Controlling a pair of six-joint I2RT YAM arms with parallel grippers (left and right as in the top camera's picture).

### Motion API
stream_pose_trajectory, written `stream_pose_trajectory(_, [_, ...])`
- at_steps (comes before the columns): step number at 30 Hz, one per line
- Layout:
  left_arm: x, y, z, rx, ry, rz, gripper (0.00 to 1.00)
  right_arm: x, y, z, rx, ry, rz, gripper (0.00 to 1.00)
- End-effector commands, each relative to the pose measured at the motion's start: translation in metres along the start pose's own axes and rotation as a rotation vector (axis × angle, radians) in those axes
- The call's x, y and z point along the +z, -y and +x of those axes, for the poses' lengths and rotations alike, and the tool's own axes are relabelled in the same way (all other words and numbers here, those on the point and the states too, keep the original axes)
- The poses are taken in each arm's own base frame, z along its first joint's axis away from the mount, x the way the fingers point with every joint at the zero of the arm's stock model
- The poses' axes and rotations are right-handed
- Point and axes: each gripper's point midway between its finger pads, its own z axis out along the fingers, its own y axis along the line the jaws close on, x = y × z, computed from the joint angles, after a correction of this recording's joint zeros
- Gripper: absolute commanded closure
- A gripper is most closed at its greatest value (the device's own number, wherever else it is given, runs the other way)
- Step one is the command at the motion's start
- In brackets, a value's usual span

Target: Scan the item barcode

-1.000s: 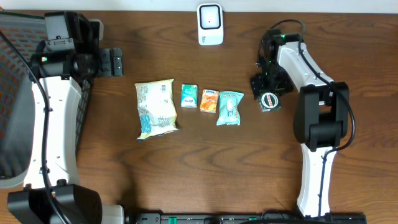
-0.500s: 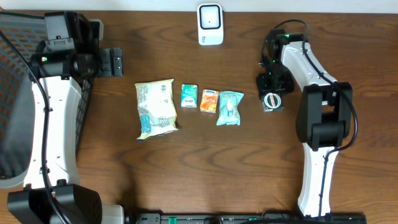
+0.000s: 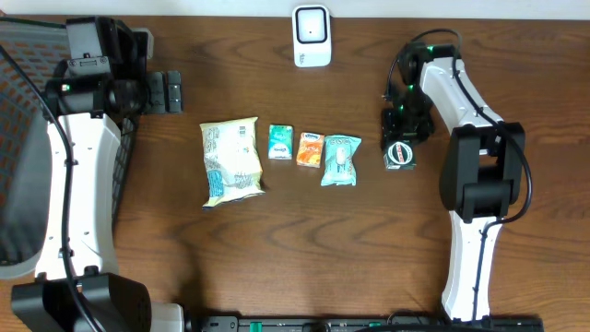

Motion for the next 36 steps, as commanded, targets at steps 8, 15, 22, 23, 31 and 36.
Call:
stream_pose_trajectory(8, [-0.002,0.0,-0.003,0.015,0.007,-0.005,0.02,-0.075,-0.082,-0.015,-0.272,0.153,-0.43,0.58])
stream_pose_trajectory(15, [-0.002,0.0,-0.003,0.015,0.007,-0.005,0.02,-0.153,-0.142,-0.011,-0.393,0.295,-0.812,0.58])
stream_pose_trajectory(22, [-0.002,0.0,-0.003,0.015,0.007,-0.005,0.02,-0.188,-0.162,-0.002,-0.256,0.237,-1.008,0.55])
stream_pose_trajectory(23, [-0.002,0.0,-0.003,0.015,0.007,-0.005,0.02,-0.192,-0.164,-0.001,-0.221,0.214,-1.039,0.54])
stream_pose_trajectory(31, [-0.002,0.0,-0.003,0.015,0.007,-0.005,0.02,-0.226,-0.183,0.008,-0.191,0.164,-1.265,0.5])
stream_pose_trajectory(36, [-0.002,0.0,-0.003,0.015,0.007,-0.005,0.02,-0.22,-0.186,0.005,-0.219,0.183,-1.231,0.5])
